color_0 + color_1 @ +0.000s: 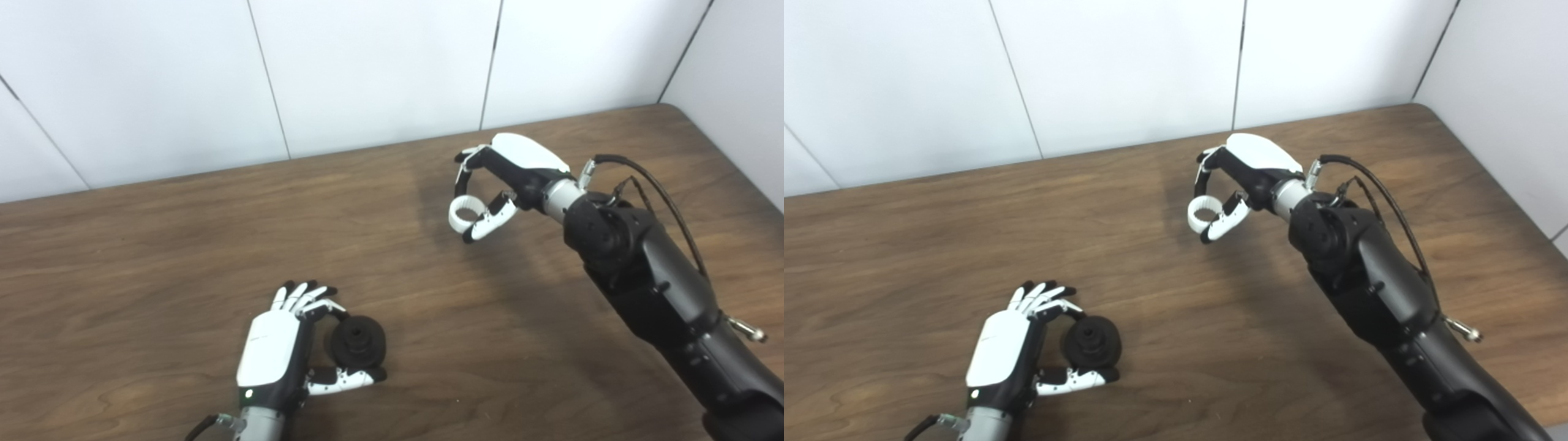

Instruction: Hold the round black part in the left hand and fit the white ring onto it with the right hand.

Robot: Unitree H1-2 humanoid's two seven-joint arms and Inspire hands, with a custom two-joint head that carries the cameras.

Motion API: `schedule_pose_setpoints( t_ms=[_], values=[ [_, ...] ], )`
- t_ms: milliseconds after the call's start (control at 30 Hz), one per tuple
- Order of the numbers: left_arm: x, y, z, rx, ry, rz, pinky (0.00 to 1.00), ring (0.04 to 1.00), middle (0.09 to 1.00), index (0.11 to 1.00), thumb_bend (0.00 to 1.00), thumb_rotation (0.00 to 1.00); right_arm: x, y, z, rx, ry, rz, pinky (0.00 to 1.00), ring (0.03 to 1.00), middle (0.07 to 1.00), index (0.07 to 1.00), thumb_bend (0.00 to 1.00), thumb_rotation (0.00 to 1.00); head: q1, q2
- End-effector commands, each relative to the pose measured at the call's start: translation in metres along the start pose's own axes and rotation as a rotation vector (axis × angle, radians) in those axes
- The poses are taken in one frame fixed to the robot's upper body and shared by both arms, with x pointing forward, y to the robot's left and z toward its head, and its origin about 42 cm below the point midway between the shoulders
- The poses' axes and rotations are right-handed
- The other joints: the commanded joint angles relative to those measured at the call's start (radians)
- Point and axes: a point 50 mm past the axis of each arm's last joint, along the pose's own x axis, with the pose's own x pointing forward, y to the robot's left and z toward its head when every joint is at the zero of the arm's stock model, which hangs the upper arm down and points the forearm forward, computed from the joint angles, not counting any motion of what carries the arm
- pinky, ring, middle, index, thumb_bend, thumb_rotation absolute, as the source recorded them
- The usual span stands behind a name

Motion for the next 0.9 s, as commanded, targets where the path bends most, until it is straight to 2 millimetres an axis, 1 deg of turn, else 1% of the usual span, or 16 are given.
schedule_pose_setpoints(
  t_ms=[0, 133, 500, 867],
  values=[
    [-0.007, -0.016, -0.006, 0.04, 0.055, -0.097, 1.0, 0.918, 0.825, 0.487, 0.52, 0.05, -0.007, -0.019, 0.015, -0.051, -0.093, -0.048, 0.99, 0.937, 0.887, 0.485, 0.52, 0.13, 0.013, 0.003],
    [-0.008, -0.02, -0.001, 0.031, 0.054, -0.098, 1.0, 0.917, 0.825, 0.487, 0.52, 0.05, -0.019, -0.013, 0.033, -0.046, -0.165, -0.033, 0.99, 0.949, 0.895, 0.484, 0.52, 0.14, 0.053, 0.009],
    [-0.007, -0.023, 0.004, 0.019, 0.054, -0.09, 1.0, 0.915, 0.826, 0.486, 0.52, 0.05, -0.045, 0.006, 0.071, -0.043, -0.315, 0.012, 1.0, 0.981, 0.915, 0.484, 0.52, 0.14, 0.102, 0.032],
    [-0.007, -0.022, 0.007, 0.016, 0.053, -0.088, 1.0, 0.915, 0.825, 0.486, 0.52, 0.05, -0.053, 0.029, 0.1, -0.077, -0.403, 0.049, 1.0, 0.976, 0.907, 0.483, 0.52, 0.14, 0.115, 0.042]
  ],
)
